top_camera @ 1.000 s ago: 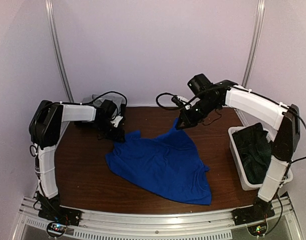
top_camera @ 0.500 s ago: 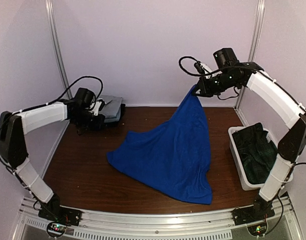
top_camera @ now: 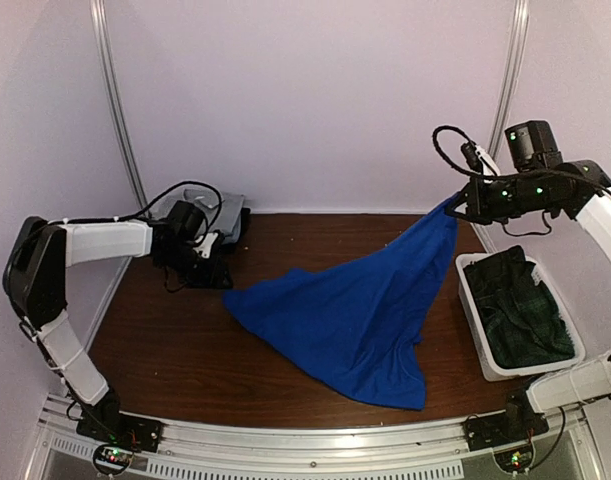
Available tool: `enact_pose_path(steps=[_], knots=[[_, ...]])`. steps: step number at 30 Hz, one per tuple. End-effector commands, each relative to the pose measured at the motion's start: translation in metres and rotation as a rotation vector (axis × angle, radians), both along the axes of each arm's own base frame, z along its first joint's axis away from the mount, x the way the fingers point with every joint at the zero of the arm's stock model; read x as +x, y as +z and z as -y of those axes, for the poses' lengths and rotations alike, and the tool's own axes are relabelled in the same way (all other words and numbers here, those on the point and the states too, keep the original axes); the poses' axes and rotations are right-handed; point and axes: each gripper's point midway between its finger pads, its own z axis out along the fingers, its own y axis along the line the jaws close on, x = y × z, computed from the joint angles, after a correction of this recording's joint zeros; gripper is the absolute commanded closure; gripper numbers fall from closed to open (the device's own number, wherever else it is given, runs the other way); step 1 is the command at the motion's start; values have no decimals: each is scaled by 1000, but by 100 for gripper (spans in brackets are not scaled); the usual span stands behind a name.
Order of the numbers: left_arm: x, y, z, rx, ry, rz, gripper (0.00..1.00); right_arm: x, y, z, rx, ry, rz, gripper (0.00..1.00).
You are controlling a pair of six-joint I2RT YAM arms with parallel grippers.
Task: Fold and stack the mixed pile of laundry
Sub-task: Pick up the crumpled T-shirt from the center of the board.
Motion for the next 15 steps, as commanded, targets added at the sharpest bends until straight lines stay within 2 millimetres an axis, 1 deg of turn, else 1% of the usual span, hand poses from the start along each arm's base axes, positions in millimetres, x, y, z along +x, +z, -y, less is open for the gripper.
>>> enact_pose_path(steps=[1, 4, 5, 6, 8, 9, 11, 13, 15], knots=[[27, -14, 60, -51, -95, -4, 38, 9, -11, 15, -31, -106, -30, 100], [27, -29, 89, -74, -142, -40, 38, 13, -14, 14, -39, -108, -55, 100], [25, -36, 95, -78, -147, -59, 38, 15, -14, 14, -42, -109, -56, 100], [21, -43, 100, -94, -154, -88, 42, 16, -13, 13, -39, -107, -54, 100], [9, -53, 107, -145, -167, -149, 58, 21, -12, 9, -36, -98, -55, 100], [4, -57, 107, -159, -166, -169, 68, 24, -13, 8, -36, -95, -58, 100], [-5, -57, 103, -184, -157, -188, 83, 34, -14, -1, -21, -70, -65, 100], [-5, -47, 91, -194, -130, -168, 100, 50, -16, -13, 6, -40, -70, 100], [5, -30, 65, -177, -61, -115, 100, 72, -10, -28, 44, -12, -44, 100]])
